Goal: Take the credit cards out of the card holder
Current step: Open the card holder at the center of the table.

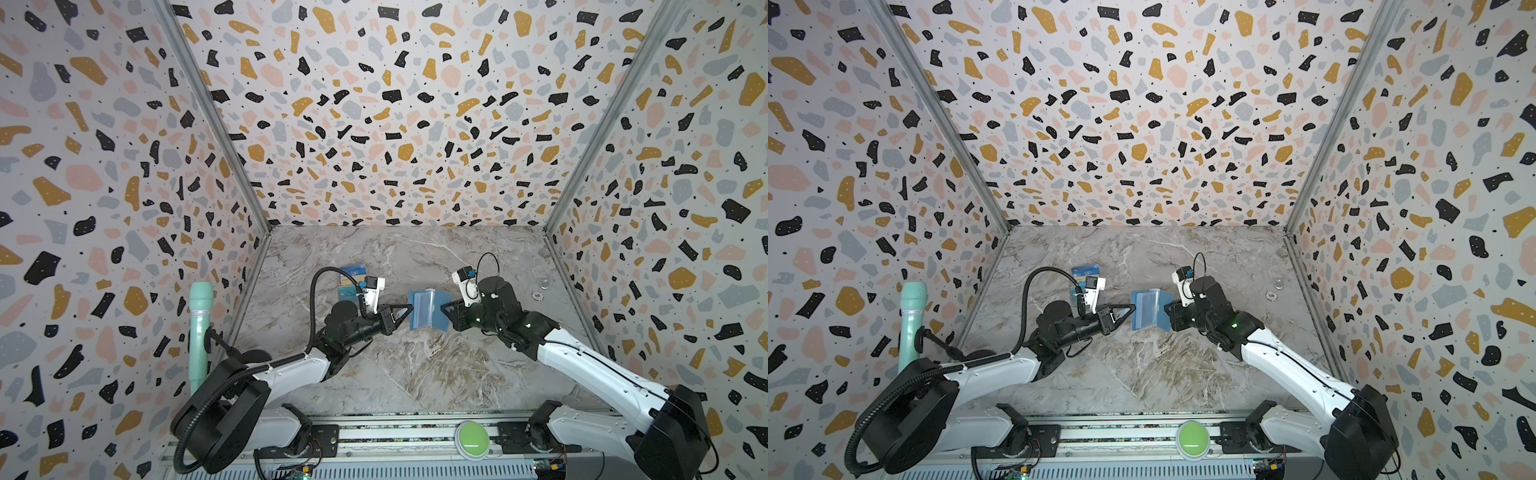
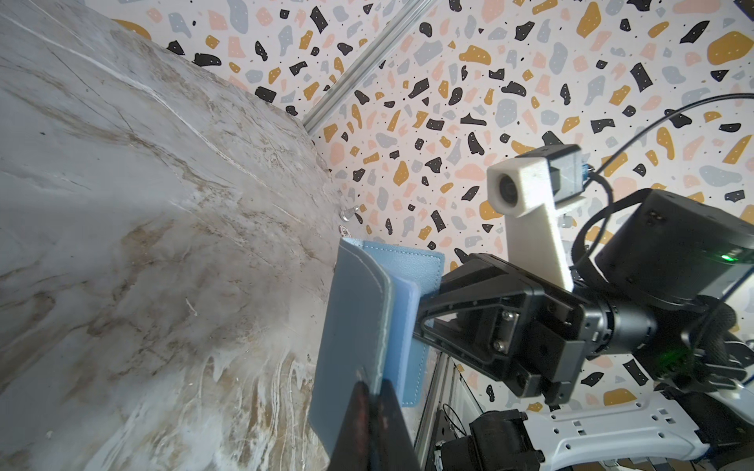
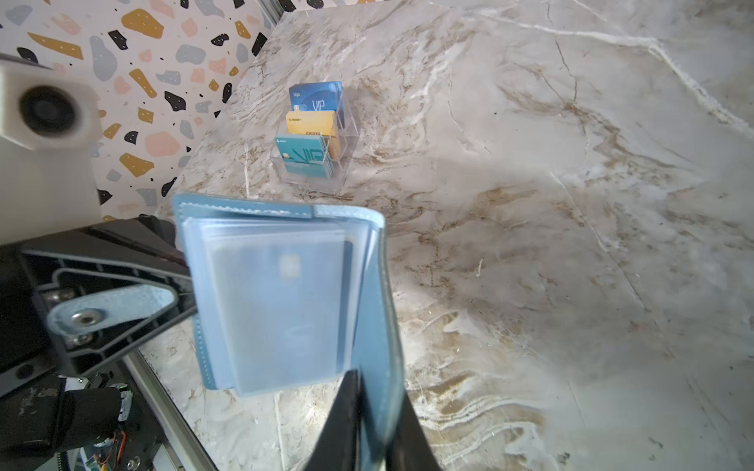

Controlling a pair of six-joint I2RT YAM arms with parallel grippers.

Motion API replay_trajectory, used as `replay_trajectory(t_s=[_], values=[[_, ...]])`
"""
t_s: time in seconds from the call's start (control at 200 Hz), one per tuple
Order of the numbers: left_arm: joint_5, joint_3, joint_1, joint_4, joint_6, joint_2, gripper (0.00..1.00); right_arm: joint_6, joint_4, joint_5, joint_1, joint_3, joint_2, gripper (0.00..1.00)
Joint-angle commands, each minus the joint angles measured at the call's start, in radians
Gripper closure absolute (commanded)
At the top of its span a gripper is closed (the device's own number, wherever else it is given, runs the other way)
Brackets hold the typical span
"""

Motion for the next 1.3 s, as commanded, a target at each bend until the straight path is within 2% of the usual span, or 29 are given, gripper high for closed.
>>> replay_trajectory(t_s=[0.0, 0.23, 0.335, 0.516, 0.736, 0.986, 1.291], values=[[0.041, -0.003, 0.005, 0.043, 0.011, -0.019, 1.0, -0.004, 0.038, -0.103, -0.028, -0.028, -0.026, 0.86], [0.053, -0.032, 0.008, 0.042, 0.013, -0.01, 1.0, 0.003, 0.101, -0.265, -0.117, -0.094, -0.048, 1.0], [0.052, -0.055, 0.011, 0.044, 0.015, -0.014, 1.0, -0.007, 0.111, -0.341, -0.152, -0.114, -0.042, 1.0], [0.067, -0.078, 0.013, 0.043, 0.012, -0.009, 1.0, -0.039, 0.118, -0.399, -0.159, -0.139, 0.03, 1.0], [0.06, -0.105, 0.013, -0.001, 0.032, -0.019, 1.0, -0.046, 0.134, -0.356, -0.16, -0.16, 0.115, 0.96], [0.045, -0.155, 0.012, 0.016, 0.041, 0.035, 1.0, -0.068, 0.134, -0.351, -0.159, -0.165, 0.199, 0.93], [-0.024, -0.165, 0.013, -0.083, 0.109, 0.084, 1.0, -0.096, 0.119, -0.255, -0.154, -0.146, 0.278, 0.9]])
